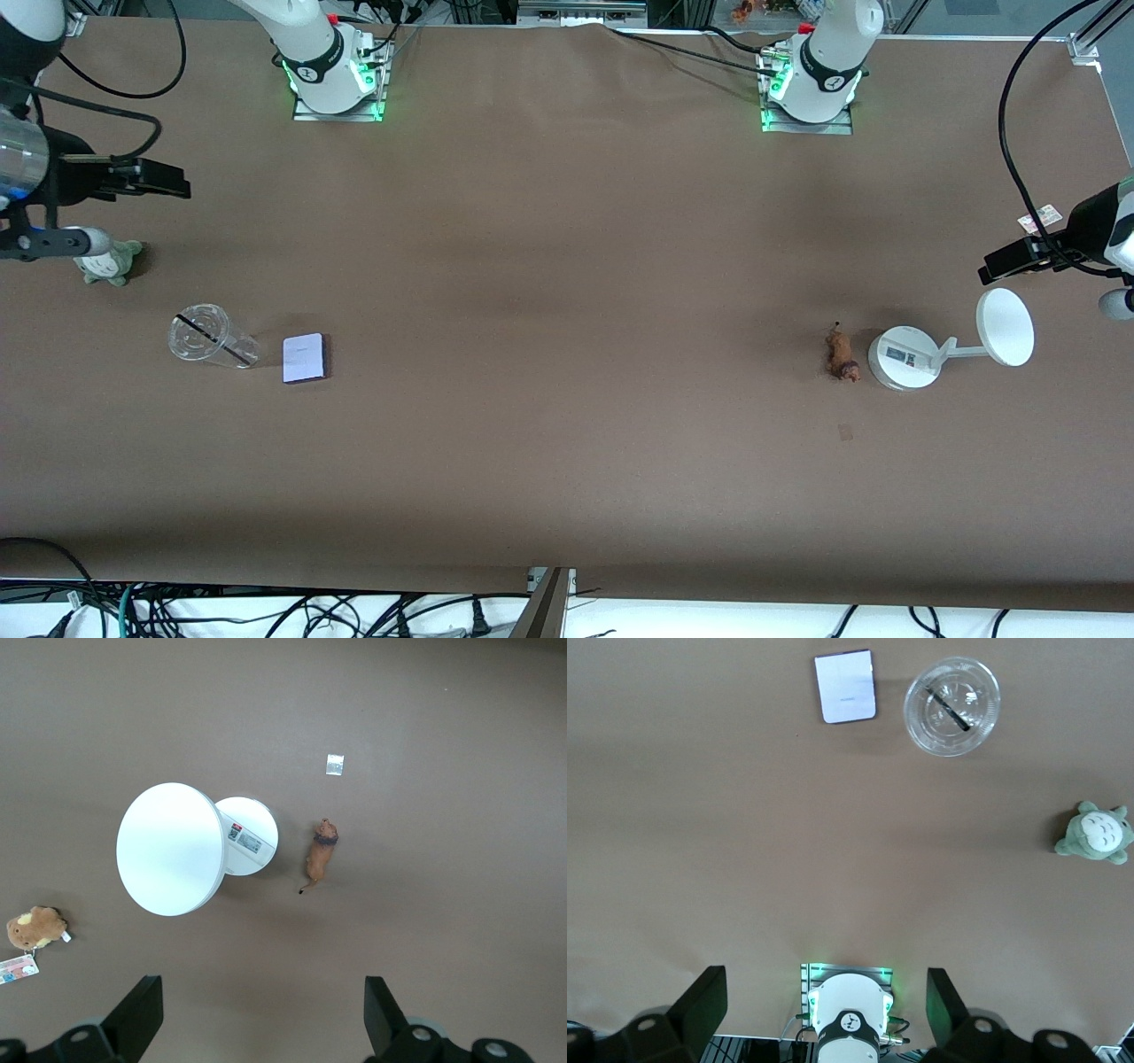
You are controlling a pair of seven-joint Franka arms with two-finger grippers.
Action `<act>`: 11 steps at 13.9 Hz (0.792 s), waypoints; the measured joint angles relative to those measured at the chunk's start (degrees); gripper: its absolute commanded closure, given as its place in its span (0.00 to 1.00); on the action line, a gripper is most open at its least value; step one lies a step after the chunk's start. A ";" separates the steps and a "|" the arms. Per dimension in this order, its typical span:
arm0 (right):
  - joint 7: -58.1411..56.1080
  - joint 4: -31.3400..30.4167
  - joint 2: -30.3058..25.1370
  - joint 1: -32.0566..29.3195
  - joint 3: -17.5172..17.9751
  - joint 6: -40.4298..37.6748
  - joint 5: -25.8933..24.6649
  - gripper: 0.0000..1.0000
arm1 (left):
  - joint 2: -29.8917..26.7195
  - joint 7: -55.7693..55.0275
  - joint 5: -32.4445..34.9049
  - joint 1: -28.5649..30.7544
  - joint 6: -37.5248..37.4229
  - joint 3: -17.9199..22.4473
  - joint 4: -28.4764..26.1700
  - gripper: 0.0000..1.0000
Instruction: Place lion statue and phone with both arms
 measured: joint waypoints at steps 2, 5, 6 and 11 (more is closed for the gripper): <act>-0.01 -0.05 -0.68 -5.43 5.16 0.08 0.00 0.01 | 0.00 0.00 0.00 0.01 -0.01 0.00 0.01 0.00; -0.01 -2.84 -3.41 -8.99 8.79 3.57 -0.01 0.01 | 0.00 0.00 0.00 0.02 -0.01 0.00 0.03 0.00; -0.16 -4.62 -4.85 -9.78 9.58 4.61 -0.01 0.00 | 0.00 0.00 0.00 0.02 -0.01 0.00 0.04 0.00; -0.49 -12.52 -12.60 -13.59 13.96 9.75 -0.01 0.00 | 0.00 0.00 0.00 0.03 -0.01 0.00 0.05 0.00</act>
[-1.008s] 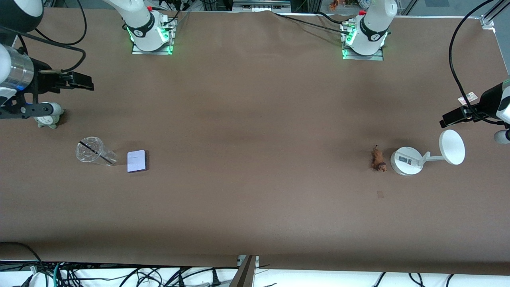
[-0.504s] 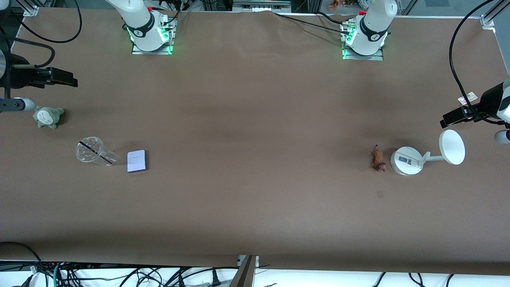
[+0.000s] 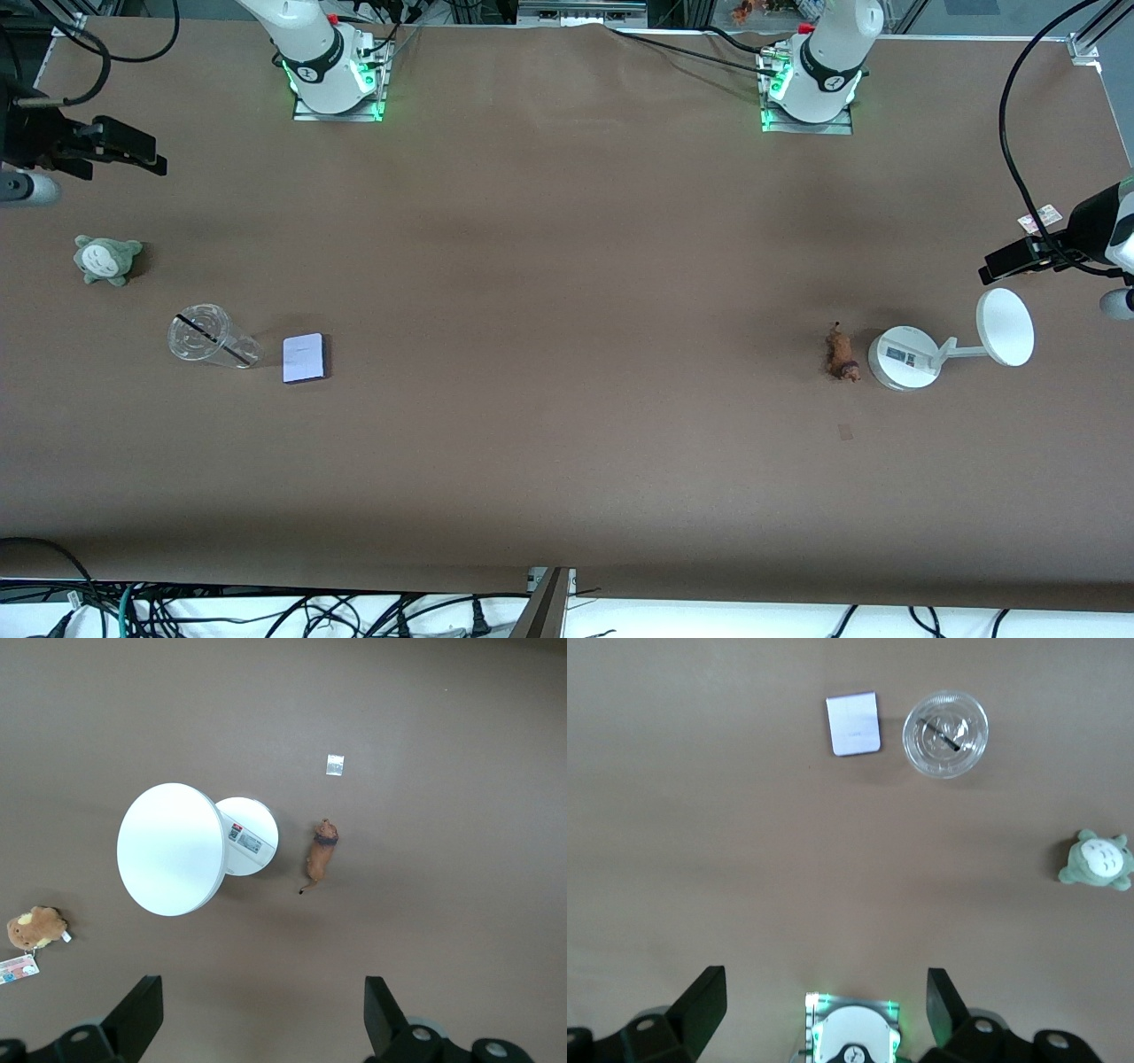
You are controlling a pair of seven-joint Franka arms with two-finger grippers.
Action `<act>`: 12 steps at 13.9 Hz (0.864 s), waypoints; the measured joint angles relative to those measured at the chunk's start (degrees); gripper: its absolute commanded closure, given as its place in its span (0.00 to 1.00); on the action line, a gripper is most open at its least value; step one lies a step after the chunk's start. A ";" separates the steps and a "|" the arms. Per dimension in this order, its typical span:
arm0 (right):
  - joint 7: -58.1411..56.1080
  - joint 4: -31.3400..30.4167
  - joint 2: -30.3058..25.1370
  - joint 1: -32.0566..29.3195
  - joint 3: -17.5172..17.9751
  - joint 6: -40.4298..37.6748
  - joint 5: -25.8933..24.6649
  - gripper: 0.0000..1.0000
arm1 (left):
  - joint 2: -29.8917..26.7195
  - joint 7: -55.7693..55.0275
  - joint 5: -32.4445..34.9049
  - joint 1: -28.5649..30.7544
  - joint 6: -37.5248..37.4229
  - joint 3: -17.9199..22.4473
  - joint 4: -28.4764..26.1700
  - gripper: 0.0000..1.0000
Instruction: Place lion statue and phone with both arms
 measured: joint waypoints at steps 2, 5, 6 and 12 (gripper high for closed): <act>0.00 -1.91 -1.77 -0.74 1.33 0.78 0.00 0.00 | 0.00 0.00 0.00 0.00 0.00 0.00 0.00 0.00; 0.00 -2.51 -1.86 -0.92 1.82 1.21 -0.28 0.00 | 0.01 0.00 0.00 0.00 0.00 0.00 0.00 0.00; -0.04 -2.57 -1.83 -0.99 1.97 1.21 -1.05 0.00 | 0.01 0.00 0.00 0.00 0.00 0.00 0.00 0.00; -0.07 -2.88 -1.80 -1.09 4.75 1.21 -3.79 0.00 | 0.02 0.00 0.00 0.01 -0.01 0.00 0.02 0.00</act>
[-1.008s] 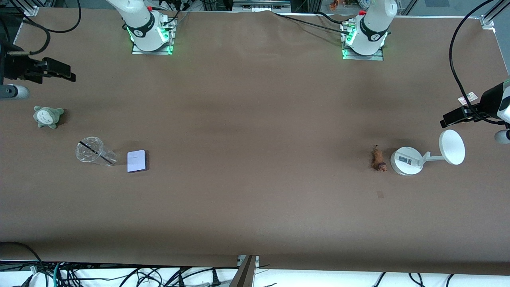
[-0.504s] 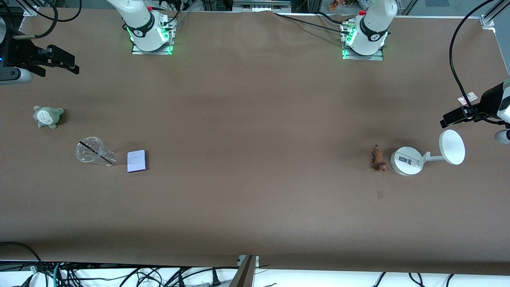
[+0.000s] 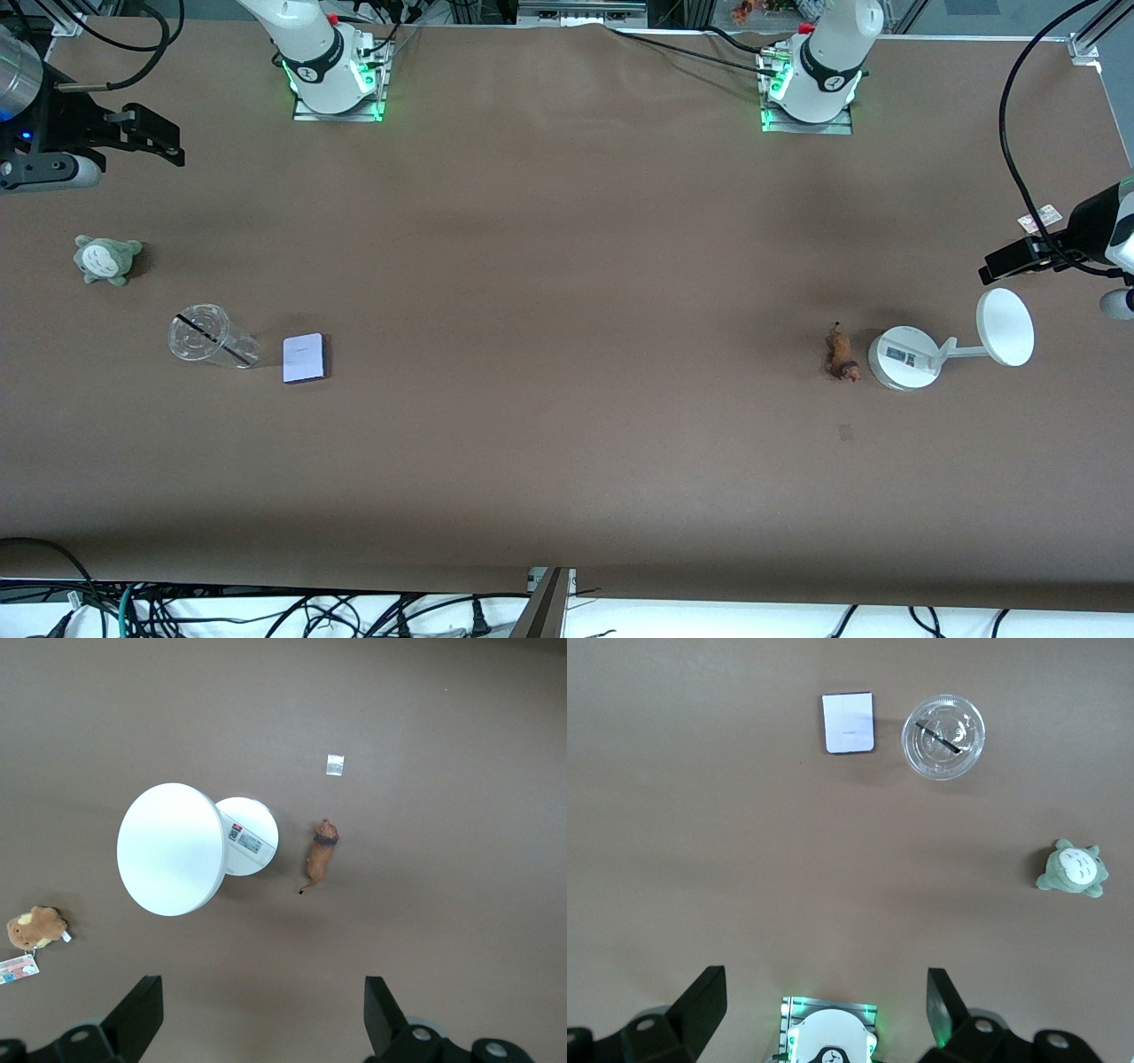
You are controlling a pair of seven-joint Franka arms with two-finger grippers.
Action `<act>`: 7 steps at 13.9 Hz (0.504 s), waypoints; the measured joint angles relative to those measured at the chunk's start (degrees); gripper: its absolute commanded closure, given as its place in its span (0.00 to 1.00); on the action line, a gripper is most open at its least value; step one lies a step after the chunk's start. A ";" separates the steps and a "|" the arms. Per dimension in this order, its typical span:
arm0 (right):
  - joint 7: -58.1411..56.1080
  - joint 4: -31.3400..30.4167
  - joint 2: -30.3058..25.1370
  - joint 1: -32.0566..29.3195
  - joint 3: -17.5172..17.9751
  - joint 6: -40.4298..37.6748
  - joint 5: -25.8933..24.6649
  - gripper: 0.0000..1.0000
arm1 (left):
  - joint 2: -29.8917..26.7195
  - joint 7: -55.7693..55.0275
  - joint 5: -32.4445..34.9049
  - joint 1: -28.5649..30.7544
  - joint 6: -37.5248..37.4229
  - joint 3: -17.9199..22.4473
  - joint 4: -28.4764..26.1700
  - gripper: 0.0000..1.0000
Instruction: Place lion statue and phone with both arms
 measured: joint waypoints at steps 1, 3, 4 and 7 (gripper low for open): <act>0.00 -0.01 0.05 -0.03 0.00 0.00 -0.03 0.00 | 0.00 0.00 0.00 0.00 0.00 0.00 0.00 0.00; 0.00 -0.01 0.27 -0.04 0.02 0.00 -0.08 0.00 | 0.01 0.00 0.00 0.00 0.00 0.00 0.00 0.00; -0.03 0.00 0.50 -0.04 0.05 0.00 -0.08 0.00 | 0.01 0.00 0.00 0.00 0.00 0.00 0.00 0.00; -0.14 0.16 1.50 -0.04 0.08 -0.03 -0.12 0.00 | 0.01 0.00 0.00 0.00 -0.02 0.00 0.01 0.00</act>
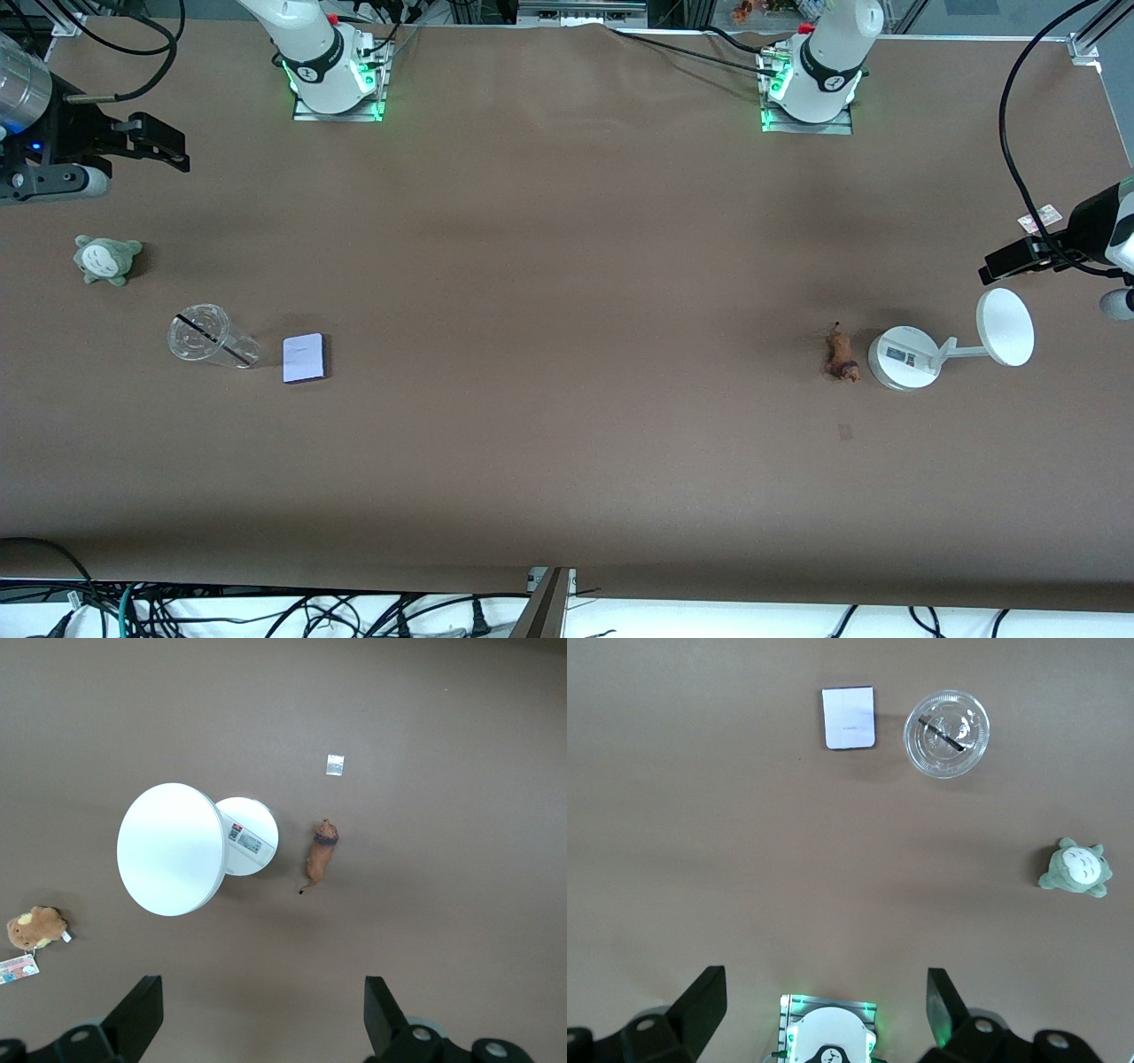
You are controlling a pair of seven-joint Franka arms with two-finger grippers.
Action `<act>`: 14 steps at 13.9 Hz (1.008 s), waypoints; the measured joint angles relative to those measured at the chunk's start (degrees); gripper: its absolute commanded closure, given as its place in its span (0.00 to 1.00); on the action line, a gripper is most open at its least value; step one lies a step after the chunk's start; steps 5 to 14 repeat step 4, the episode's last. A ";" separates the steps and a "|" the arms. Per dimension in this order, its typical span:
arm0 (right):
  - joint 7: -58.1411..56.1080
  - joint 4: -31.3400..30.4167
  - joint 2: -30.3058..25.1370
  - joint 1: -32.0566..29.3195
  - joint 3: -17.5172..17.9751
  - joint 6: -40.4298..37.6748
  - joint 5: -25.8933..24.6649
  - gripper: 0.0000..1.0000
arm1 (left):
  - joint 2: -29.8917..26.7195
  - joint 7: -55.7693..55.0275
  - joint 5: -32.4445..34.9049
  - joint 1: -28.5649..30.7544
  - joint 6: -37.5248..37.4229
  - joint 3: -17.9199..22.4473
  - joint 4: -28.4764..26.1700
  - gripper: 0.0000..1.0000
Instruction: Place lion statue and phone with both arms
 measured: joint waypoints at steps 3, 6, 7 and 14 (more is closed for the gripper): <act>-0.02 0.44 0.65 0.02 0.17 -0.29 0.00 0.00 | 0.00 0.00 0.00 0.00 -0.01 0.00 0.00 0.00; -0.02 0.61 0.81 0.02 0.24 -0.36 0.00 0.00 | 0.00 0.00 0.00 0.00 -0.02 0.00 0.00 0.00; -0.02 0.61 0.81 0.02 0.24 -0.36 0.00 0.00 | 0.00 0.00 0.00 0.00 -0.02 0.00 0.00 0.00; -0.02 0.61 0.81 0.02 0.24 -0.36 0.00 0.00 | 0.00 0.00 0.00 0.00 -0.02 0.00 0.00 0.00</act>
